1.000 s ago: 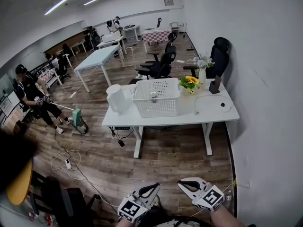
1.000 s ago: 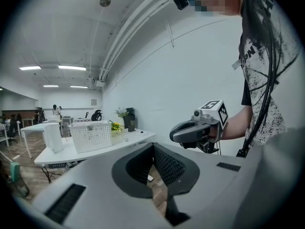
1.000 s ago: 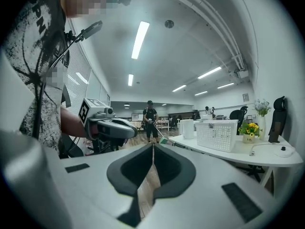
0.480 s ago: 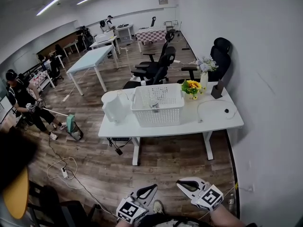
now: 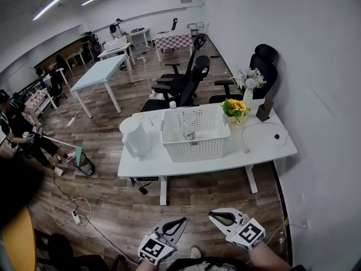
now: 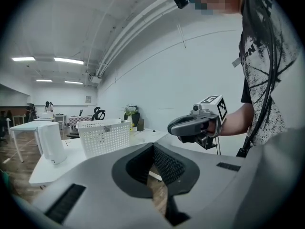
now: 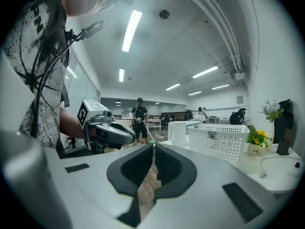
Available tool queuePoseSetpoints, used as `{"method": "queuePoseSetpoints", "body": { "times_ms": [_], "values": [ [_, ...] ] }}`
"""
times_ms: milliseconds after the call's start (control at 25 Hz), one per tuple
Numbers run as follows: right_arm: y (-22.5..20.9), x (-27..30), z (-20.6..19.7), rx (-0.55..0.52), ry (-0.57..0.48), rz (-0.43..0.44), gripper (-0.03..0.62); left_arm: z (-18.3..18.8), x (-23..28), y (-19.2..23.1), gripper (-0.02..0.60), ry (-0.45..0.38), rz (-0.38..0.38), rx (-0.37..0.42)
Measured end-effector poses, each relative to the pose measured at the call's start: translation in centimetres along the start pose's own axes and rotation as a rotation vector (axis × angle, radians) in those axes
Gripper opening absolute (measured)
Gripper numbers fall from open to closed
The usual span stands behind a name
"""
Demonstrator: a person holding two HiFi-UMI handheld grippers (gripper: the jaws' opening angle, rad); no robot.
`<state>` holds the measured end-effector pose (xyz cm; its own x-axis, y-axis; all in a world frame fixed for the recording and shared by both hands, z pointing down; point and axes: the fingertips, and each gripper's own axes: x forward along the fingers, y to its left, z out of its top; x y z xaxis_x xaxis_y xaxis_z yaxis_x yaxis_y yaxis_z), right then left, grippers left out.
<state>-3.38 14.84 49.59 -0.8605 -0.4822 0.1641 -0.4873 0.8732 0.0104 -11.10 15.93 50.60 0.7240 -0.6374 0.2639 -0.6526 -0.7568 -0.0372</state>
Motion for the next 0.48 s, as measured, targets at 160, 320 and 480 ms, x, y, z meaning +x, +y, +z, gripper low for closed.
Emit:
{"method": "queuePoseSetpoints", "body": {
  "times_ms": [160, 320, 480],
  "values": [
    [-0.4, 2.7, 0.2, 0.01, -0.005, -0.015, 0.023, -0.7, -0.3, 2.7, 0.011, -0.005, -0.016, -0.006],
    [-0.9, 4.7, -0.1, 0.022, -0.002, -0.037, 0.023, -1.4, -0.5, 5.0, 0.011, -0.002, -0.027, 0.001],
    [-1.4, 5.9, -0.2, 0.03, 0.009, -0.047, 0.023, -1.7, -0.3, 6.3, 0.011, -0.006, -0.038, -0.008]
  ]
}}
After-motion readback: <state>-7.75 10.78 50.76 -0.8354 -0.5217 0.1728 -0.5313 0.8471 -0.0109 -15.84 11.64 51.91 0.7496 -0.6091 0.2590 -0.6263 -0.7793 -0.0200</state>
